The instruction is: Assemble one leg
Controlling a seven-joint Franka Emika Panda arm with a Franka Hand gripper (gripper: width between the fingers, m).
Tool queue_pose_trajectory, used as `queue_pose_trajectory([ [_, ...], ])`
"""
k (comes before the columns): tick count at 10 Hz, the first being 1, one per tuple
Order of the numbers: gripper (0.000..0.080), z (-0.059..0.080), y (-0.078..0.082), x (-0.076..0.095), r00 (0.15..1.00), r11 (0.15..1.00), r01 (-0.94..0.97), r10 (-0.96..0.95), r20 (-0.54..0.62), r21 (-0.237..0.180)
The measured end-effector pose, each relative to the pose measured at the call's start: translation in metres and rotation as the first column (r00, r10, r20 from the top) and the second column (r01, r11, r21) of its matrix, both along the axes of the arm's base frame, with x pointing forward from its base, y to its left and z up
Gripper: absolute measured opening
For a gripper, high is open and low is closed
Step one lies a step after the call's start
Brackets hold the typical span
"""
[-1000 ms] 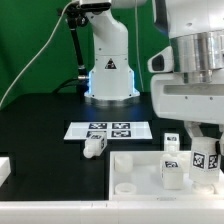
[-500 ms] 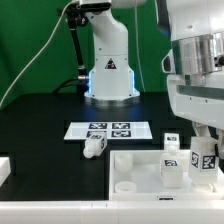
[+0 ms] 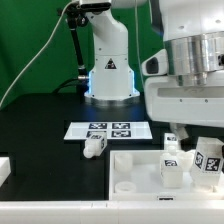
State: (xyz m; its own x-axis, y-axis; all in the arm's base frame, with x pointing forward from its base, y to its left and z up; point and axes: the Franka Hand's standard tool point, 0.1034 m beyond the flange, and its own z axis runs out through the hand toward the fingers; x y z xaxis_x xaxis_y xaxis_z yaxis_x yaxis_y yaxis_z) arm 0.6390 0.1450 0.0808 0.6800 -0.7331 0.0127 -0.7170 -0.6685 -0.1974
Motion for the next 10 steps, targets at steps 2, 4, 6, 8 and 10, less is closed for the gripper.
queue_pose_trajectory([
  [2,0.0649,0.000,-0.004,0.001,0.991,0.991,-0.131,0.132,0.016,-0.027],
  [4,0.0649,-0.001,-0.005,0.001,0.959,0.959,-0.279,0.281,0.027,-0.058],
  [6,0.0649,0.000,0.002,-0.001,0.878,0.868,-0.474,0.478,-0.011,-0.148],
  [8,0.0649,0.003,0.008,0.000,0.786,0.764,-0.612,0.616,-0.053,-0.204],
  [10,0.0649,0.003,0.006,0.000,0.679,0.650,-0.725,0.731,-0.074,-0.228],
])
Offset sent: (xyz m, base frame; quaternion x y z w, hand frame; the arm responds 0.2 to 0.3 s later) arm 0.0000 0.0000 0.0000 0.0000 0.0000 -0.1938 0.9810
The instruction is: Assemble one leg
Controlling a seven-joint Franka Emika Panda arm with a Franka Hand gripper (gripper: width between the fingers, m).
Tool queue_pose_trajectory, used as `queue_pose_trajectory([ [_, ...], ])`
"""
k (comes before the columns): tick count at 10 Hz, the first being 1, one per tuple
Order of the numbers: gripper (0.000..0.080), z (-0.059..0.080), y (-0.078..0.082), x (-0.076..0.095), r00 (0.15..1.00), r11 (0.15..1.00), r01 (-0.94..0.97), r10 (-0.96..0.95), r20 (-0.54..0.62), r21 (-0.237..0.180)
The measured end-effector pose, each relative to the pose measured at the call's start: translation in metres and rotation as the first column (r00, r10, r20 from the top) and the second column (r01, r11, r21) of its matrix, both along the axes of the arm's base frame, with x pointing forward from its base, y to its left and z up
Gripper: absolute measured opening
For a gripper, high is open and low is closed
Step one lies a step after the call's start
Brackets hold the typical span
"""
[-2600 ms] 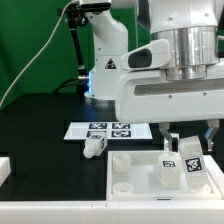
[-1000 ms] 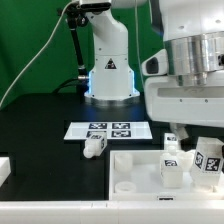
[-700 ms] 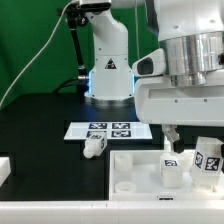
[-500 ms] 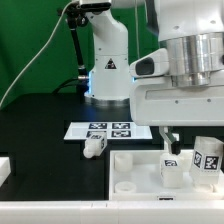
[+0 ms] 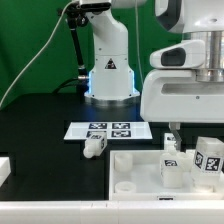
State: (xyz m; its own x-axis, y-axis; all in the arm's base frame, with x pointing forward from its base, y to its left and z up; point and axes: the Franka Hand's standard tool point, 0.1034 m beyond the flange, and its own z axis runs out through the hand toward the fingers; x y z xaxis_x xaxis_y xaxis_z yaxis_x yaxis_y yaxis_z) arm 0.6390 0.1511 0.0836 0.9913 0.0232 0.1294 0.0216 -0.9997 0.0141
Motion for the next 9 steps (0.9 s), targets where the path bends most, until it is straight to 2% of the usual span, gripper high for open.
queue_pose_trajectory([
  [2,0.0649,0.0004,-0.0023,0.0009,0.994,0.993,-0.113,0.113,-0.001,-0.016],
  [3,0.0639,0.0008,-0.0024,0.0015,0.994,0.994,-0.112,0.112,0.000,-0.016],
  [4,0.0469,0.0006,-0.0023,0.0014,0.994,0.994,-0.110,0.110,0.000,-0.015],
  [5,0.0469,0.0006,-0.0023,0.0014,0.994,0.994,-0.110,0.110,0.000,-0.015],
  [6,0.0294,0.0006,-0.0027,0.0015,0.994,0.994,-0.110,0.110,0.000,-0.016],
  [9,0.0281,0.0006,-0.0028,0.0016,0.994,0.994,-0.110,0.110,0.000,-0.016],
])
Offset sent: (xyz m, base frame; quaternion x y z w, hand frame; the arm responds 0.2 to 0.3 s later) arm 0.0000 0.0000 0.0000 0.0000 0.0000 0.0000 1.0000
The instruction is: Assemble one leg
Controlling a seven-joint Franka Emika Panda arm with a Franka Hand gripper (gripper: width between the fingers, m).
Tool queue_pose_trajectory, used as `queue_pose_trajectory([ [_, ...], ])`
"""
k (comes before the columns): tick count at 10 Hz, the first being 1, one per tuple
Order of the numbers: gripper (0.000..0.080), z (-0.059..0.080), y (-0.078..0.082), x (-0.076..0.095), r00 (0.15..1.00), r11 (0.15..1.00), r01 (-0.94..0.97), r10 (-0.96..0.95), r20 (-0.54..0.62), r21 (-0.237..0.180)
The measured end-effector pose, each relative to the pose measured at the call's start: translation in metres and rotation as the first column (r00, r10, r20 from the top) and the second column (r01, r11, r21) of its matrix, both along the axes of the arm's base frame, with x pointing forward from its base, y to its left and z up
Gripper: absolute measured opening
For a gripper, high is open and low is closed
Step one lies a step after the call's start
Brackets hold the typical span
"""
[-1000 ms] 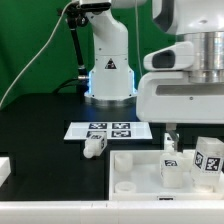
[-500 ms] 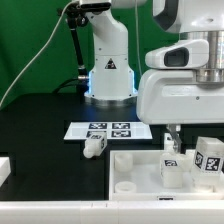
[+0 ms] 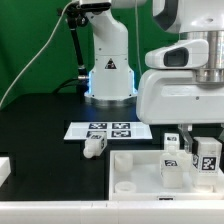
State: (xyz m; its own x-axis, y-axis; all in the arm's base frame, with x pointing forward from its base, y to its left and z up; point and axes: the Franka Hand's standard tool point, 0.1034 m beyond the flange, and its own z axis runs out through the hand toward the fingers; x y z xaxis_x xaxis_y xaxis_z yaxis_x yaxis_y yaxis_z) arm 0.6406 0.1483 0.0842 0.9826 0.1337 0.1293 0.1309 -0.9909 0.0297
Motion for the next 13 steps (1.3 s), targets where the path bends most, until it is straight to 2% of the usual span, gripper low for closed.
queue_pose_trajectory([
  [3,0.0281,0.0000,-0.0001,0.0000,0.999,0.999,0.043,-0.043,0.000,0.009],
  [5,0.0281,-0.0002,-0.0013,0.0006,0.953,0.951,0.301,-0.301,-0.007,0.063],
  [6,0.0282,-0.0009,-0.0027,0.0007,0.904,0.899,0.427,-0.427,-0.012,0.097],
  [8,0.0282,-0.0016,-0.0027,0.0002,0.718,0.707,0.693,-0.695,-0.045,0.141],
  [9,0.0282,-0.0018,-0.0020,-0.0001,0.615,0.603,0.784,-0.787,-0.054,0.149],
  [10,0.0282,-0.0016,-0.0021,0.0006,0.546,0.533,0.833,-0.835,-0.067,0.149],
  [11,0.0282,-0.0016,-0.0029,0.0017,0.501,0.487,0.861,-0.861,-0.082,0.146],
  [12,0.0282,-0.0017,-0.0031,0.0023,0.494,0.479,0.865,-0.866,-0.084,0.147],
  [13,0.0282,-0.0016,-0.0026,0.0023,0.414,0.398,0.905,-0.905,-0.098,0.152],
])
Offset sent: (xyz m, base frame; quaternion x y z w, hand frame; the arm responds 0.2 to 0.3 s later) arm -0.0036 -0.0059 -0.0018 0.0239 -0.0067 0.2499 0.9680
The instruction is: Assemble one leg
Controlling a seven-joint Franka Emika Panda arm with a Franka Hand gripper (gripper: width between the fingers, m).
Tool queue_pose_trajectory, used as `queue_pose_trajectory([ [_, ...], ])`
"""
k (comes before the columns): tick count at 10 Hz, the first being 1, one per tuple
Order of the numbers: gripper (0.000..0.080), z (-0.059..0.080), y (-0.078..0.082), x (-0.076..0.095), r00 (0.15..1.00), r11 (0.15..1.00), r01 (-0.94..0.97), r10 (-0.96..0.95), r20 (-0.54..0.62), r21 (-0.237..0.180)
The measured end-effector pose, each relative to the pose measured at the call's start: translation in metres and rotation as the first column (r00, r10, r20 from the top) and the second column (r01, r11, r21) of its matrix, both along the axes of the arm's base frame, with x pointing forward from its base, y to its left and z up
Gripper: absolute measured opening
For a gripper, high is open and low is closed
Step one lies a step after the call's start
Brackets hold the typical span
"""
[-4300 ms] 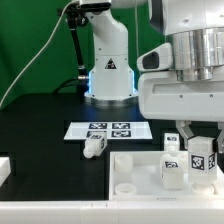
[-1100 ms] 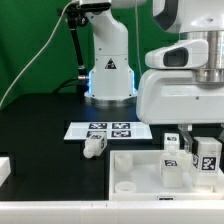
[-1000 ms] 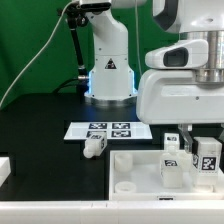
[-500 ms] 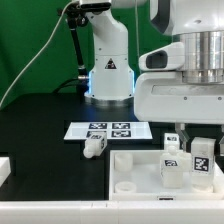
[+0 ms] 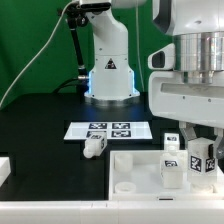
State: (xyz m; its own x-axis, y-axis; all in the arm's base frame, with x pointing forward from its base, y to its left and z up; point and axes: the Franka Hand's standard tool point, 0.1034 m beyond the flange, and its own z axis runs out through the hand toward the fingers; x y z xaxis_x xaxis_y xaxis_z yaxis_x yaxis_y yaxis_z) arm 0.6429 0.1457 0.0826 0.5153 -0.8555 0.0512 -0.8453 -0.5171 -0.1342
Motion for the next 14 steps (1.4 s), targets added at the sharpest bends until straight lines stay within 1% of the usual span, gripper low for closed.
queue_pose_trajectory([
  [1,0.0282,0.0000,-0.0002,0.0001,1.000,1.000,0.015,-0.015,0.000,0.002],
  [2,0.0305,0.0000,-0.0004,0.0001,1.000,1.000,-0.014,0.014,0.001,-0.002],
  [3,0.0305,-0.0001,0.0003,-0.0003,0.999,0.999,-0.034,0.034,0.000,-0.005],
  [4,0.0499,-0.0001,0.0014,-0.0010,0.999,0.999,-0.047,0.047,-0.004,-0.006],
  [5,0.0602,0.0003,0.0020,-0.0015,0.988,0.988,-0.153,0.153,-0.007,-0.025],
  [6,0.0635,0.0004,0.0021,-0.0011,0.970,0.970,-0.241,0.241,-0.004,-0.037],
  [9,0.0646,0.0001,0.0013,-0.0011,0.906,0.904,-0.423,0.424,-0.010,-0.064],
  [10,0.0649,0.0002,0.0006,-0.0011,0.868,0.865,-0.495,0.496,-0.016,-0.076],
  [11,0.0649,0.0016,-0.0009,-0.0001,0.800,0.794,-0.600,0.600,-0.030,-0.098],
  [13,0.0649,0.0053,-0.0008,0.0015,0.663,0.651,-0.746,0.747,-0.060,-0.136],
  [14,0.0649,0.0053,-0.0009,0.0015,0.580,0.567,-0.811,0.811,-0.074,-0.146],
])
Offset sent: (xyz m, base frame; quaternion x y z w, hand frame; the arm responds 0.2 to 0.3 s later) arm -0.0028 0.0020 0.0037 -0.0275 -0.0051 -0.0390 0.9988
